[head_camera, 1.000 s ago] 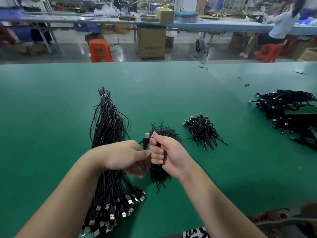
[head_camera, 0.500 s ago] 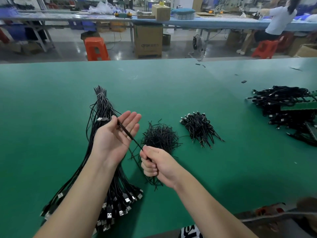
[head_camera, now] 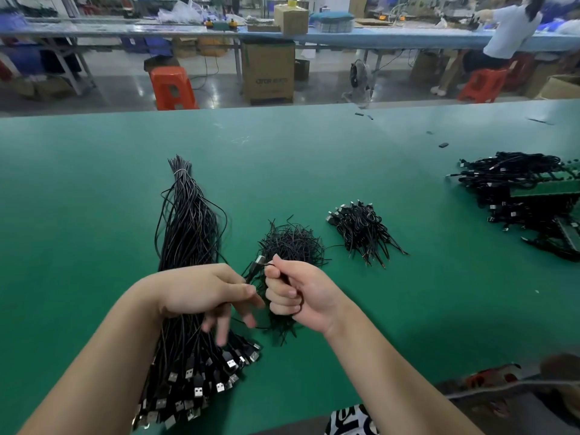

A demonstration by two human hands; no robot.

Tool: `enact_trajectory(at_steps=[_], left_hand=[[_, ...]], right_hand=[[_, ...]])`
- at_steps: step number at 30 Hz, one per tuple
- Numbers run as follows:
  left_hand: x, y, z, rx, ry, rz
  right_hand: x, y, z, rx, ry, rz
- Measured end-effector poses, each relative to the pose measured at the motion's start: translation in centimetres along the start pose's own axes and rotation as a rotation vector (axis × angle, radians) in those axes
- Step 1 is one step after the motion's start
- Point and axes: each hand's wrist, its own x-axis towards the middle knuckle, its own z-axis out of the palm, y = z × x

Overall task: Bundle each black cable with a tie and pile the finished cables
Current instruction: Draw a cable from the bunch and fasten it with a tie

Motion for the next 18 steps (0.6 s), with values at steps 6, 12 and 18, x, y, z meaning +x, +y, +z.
enact_trajectory(at_steps=[6, 12, 18], left_hand=[[2.9, -0.4, 1.6, -0.607, 0.592, 0.266], [3.2, 1.0, 0.3, -1.401, 0.714, 0.552], [1.2, 0.9, -0.5, -1.252, 0.408, 0.568]], right_hand=[[0.3, 1.4, 1.1, -0.033, 0.018, -0.01], [0.7, 2.3, 0.9, 0.012, 0.083, 0.027], [1.0, 1.9, 0.2, 0.13, 0.1, 0.018]])
